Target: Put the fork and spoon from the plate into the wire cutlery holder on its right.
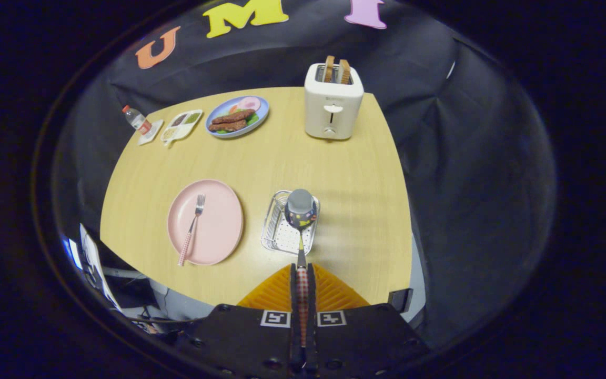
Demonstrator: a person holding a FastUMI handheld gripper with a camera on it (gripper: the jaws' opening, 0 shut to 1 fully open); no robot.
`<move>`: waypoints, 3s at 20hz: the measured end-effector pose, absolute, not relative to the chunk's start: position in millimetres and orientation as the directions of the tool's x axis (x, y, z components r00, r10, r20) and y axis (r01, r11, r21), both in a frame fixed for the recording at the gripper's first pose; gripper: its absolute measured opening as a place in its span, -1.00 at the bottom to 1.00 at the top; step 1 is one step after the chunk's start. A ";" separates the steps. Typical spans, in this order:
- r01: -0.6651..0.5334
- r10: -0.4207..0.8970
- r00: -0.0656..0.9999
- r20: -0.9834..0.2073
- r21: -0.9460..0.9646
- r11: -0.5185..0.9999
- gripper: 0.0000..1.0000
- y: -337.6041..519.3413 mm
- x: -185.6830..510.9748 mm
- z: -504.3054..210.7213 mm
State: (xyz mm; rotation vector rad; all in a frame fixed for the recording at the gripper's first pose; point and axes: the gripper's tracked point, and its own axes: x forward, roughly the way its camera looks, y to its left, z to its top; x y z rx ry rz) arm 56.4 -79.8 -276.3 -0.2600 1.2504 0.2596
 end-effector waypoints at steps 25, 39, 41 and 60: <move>-0.272 -0.164 -0.287 -0.944 -0.084 0.959 -0.93 -54.5 82.1 -338.1; -0.308 -0.121 -0.084 -0.989 -0.090 0.947 -0.33 -39.1 104.8 -326.9; -0.321 -0.098 -0.044 -0.994 -0.079 0.944 -0.04 -29.9 101.1 -319.2; -0.146 0.092 0.266 -0.960 0.054 0.988 0.92 109.4 38.5 -368.2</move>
